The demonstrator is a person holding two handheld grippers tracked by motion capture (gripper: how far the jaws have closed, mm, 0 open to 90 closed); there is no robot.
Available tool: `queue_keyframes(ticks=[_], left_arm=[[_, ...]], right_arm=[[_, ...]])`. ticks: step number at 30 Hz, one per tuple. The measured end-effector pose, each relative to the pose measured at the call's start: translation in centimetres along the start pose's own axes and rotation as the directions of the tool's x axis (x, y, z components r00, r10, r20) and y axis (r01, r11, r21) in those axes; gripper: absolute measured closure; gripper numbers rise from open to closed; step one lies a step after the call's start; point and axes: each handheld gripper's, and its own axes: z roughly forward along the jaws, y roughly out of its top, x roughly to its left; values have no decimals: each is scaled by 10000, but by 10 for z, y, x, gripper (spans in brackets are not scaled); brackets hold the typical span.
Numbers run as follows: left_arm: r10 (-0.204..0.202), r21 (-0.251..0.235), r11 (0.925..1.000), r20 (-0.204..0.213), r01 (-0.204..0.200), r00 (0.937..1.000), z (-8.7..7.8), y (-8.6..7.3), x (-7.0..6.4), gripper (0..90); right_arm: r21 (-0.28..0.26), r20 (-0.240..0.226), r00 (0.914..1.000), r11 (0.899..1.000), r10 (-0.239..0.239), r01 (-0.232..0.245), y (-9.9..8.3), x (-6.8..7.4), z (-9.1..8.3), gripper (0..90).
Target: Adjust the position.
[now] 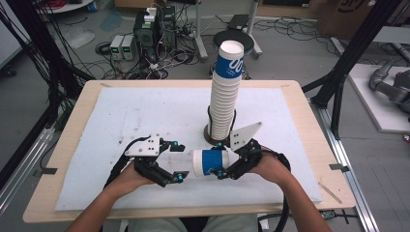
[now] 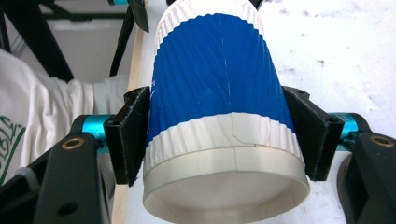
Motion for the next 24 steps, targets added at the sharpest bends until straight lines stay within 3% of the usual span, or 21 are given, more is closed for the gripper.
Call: queue_keyframes(ticks=[7,12,24], left_arm=[[-293,-659,9974,157,303,9994,6,-7,-1,162],[-330,-807,9961,286,352,9990,13,-8,-3,162],[-443,-987,9938,626,503,9971,25,-8,-5,158]], right_arm=[[-860,41,9999,9962,141,-137,-14,3,2,299],[-1559,-125,9993,9871,349,-364,-21,4,4,299],[-2130,-374,9983,9757,453,-523,-28,6,6,299]])
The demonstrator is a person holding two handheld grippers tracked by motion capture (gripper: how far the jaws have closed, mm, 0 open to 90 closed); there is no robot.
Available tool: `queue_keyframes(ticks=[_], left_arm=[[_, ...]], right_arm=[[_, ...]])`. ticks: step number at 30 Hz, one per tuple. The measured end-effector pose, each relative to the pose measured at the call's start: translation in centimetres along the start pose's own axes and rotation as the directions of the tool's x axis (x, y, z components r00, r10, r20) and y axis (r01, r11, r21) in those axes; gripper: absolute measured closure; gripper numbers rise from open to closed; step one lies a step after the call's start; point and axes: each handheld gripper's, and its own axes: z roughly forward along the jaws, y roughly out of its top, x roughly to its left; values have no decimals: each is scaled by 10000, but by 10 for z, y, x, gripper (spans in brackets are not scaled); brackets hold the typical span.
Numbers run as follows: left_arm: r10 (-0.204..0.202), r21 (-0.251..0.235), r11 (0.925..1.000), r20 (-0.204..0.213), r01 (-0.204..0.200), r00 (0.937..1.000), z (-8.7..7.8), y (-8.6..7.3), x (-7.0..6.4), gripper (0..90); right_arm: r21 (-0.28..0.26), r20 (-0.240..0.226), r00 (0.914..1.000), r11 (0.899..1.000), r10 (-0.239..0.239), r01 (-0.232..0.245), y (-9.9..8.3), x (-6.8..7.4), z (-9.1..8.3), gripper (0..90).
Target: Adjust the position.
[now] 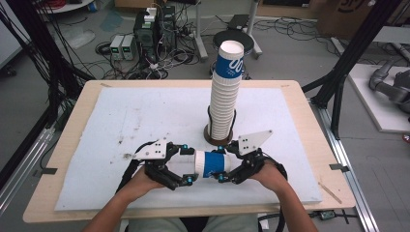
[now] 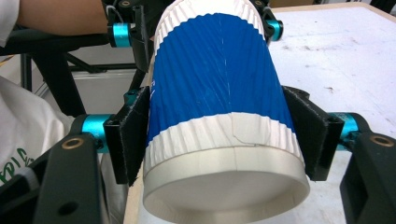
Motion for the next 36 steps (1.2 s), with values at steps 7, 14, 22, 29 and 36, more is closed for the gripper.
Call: queue_keyframes(ticks=[7,14,22,29,36], left_arm=[[-205,87,9998,293,202,9994,3,-1,2,158],[23,92,10000,437,-27,9990,1,0,2,235],[276,554,9980,402,-298,9988,1,6,0,283],[503,1244,9908,297,-536,9983,2,18,-1,291],[724,2412,9678,87,-723,9973,0,30,2,293]], right_arm=[[-130,-167,9999,9999,-36,34,0,1,1,299],[-149,-235,9997,9999,4,-7,0,1,2,302],[18,-340,9994,10000,-3,4,-1,2,2,315],[78,-109,9998,9998,163,-162,0,4,3,291],[515,504,9984,9983,252,-278,4,5,-1,189]])
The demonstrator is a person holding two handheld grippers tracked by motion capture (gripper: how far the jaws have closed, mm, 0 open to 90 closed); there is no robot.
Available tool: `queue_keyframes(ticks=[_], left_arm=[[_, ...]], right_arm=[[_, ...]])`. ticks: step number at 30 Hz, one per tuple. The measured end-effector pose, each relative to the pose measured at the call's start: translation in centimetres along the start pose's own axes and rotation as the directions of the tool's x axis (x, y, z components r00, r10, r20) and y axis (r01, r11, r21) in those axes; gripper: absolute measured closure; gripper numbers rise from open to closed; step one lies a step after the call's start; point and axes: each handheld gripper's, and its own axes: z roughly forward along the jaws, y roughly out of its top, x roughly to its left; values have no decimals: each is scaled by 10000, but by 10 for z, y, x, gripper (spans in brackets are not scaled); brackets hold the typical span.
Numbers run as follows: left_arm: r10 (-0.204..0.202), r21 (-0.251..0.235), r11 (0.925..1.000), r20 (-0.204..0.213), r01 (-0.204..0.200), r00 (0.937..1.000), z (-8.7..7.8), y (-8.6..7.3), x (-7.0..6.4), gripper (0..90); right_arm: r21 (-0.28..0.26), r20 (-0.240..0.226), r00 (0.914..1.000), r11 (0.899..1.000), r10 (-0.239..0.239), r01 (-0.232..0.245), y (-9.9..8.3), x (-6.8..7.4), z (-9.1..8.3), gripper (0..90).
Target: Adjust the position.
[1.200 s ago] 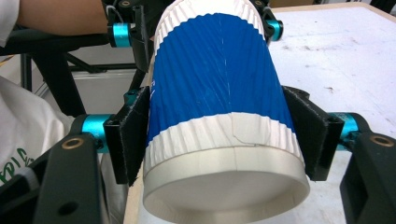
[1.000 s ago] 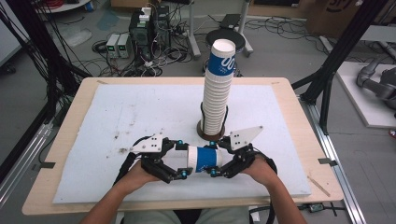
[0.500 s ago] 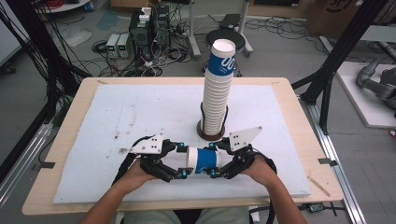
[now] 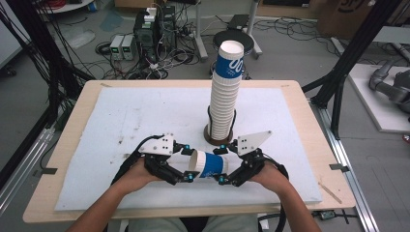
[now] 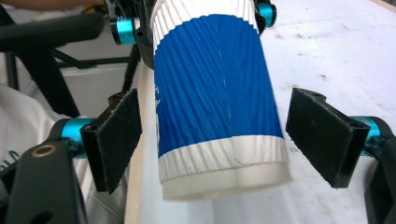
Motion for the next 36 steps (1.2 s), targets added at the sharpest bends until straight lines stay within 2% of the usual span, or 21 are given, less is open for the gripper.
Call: queue_keyframes(ticks=[3,7,11,14,20,23,27,29,31,33,36], left_arm=[[248,637,9977,-145,-238,9996,-1,7,1,293],[500,1434,9886,-187,-468,9986,0,16,1,293],[677,2108,9755,-179,-624,9975,3,25,1,293],[716,2428,9678,-157,-657,9973,5,30,2,293],[773,3205,9445,-45,-717,9970,9,42,3,293],[822,3354,9390,-42,-760,9966,11,45,3,293],[904,3836,9197,5,-837,9959,15,50,2,293],[931,3978,9134,24,-864,9957,17,52,1,293],[846,4056,9107,30,-785,9964,19,54,2,293],[814,4213,9038,37,-754,9967,20,55,2,293],[755,4345,8980,32,-694,9971,22,55,2,293]], right_arm=[[217,228,9995,9996,-210,205,3,1,-3,189],[782,536,9962,9949,-681,638,12,4,-4,189],[1448,672,9915,9843,-1116,1010,21,5,-2,189],[1741,575,9910,9787,-1207,1091,26,5,0,189],[2351,477,9885,9635,-1432,1282,33,3,7,189],[2511,380,9887,9591,-1448,1308,34,2,11,189],[2776,339,9885,9515,-1474,1324,34,1,16,189],[2840,298,9885,9495,-1481,1337,34,0,19,189],[2897,259,9886,9476,-1482,1345,34,1,22,190],[2990,248,9884,9445,-1500,1358,34,1,24,190],[3060,256,9889,9429,-1467,1319,34,1,27,190]])
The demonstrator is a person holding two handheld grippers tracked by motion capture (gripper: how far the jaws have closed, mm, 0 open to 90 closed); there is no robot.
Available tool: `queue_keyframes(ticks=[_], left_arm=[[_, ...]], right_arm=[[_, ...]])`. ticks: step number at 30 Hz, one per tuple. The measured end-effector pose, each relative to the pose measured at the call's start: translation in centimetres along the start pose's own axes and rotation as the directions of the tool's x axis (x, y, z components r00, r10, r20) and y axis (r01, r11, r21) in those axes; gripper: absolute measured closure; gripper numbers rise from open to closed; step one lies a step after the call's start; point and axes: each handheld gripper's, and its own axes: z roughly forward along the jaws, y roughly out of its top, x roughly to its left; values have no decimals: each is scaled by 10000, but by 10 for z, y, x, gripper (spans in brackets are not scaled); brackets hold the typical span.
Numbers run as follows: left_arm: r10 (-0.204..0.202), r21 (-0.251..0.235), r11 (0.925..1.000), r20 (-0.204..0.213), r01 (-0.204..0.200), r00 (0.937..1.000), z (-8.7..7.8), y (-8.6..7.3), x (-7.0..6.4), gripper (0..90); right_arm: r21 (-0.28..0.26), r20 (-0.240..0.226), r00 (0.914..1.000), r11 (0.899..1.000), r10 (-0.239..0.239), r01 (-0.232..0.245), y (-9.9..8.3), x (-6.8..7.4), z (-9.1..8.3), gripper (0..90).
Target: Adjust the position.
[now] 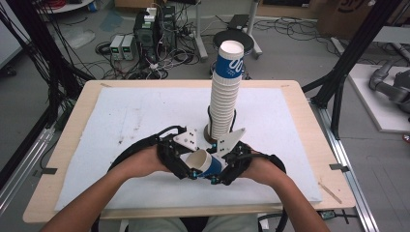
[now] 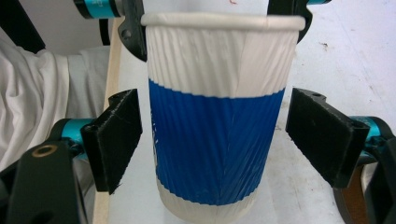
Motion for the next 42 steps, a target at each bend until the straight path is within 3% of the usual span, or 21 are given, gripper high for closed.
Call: queue_keyframes(ticks=[6,8,14,20,24,26,28,31,34,35,36,38,39,41,42], left_arm=[[-156,123,9998,111,155,9998,3,2,0,292],[-169,146,9998,133,167,9998,4,3,0,291],[-270,178,9995,117,268,9996,5,3,-1,275],[-288,-678,9973,-175,276,9994,-1,-3,0,208],[-601,-1931,9798,-370,519,9975,-14,-15,2,201],[-909,-2759,9585,-581,715,9942,-20,-24,3,201],[-1374,-3716,9228,-703,1019,9880,-25,-36,3,201],[-1871,-4669,8762,-1004,1198,9772,-30,-51,3,200],[-2489,-5580,8182,-1273,1382,9601,-33,-68,3,190],[-2754,-5903,7943,-1392,1436,9512,-34,-74,4,190],[-2874,-6077,7806,-1419,1458,9472,-35,-78,4,190],[-3164,-6493,7465,-1541,1454,9360,-35,-88,4,189],[-3351,-6762,7219,-1557,1470,9292,-36,-94,5,189],[-3567,-7056,6965,-1831,1301,9161,-36,-102,5,189],[-3679,-7244,6792,-1968,1180,9088,-37,-108,6,189]], right_arm=[[4,-166,9997,9999,150,-150,1,0,5,207],[14,-282,9995,9999,121,-121,1,-1,7,292],[-44,-446,9984,9994,346,-348,-1,-1,9,303],[-298,-244,9989,9987,408,-415,-4,-2,4,295],[-846,-170,9972,9936,735,-747,-14,-4,-3,295],[-1207,-132,9953,9879,961,-970,-21,-5,-7,295],[-1663,-28,9923,9784,1239,-1226,-29,-6,-11,295],[-2262,156,9853,9605,1699,-1620,-40,-7,-18,295],[-3006,442,9763,9348,2118,-1892,-52,-7,-25,295],[-3219,571,9737,9273,2206,-1912,-55,-6,-27,295],[-3450,712,9694,9177,2349,-1970,-59,-6,-30,295],[-3807,926,9621,9019,2566,-2039,-64,-5,-34,294],[-3994,1059,9581,8938,2661,-2042,-67,-5,-36,294],[-4400,1368,9476,8747,2888,-2031,-73,-4,-40,294],[-4504,1422,9434,8682,2997,-2080,-75,-3,-42,294]])
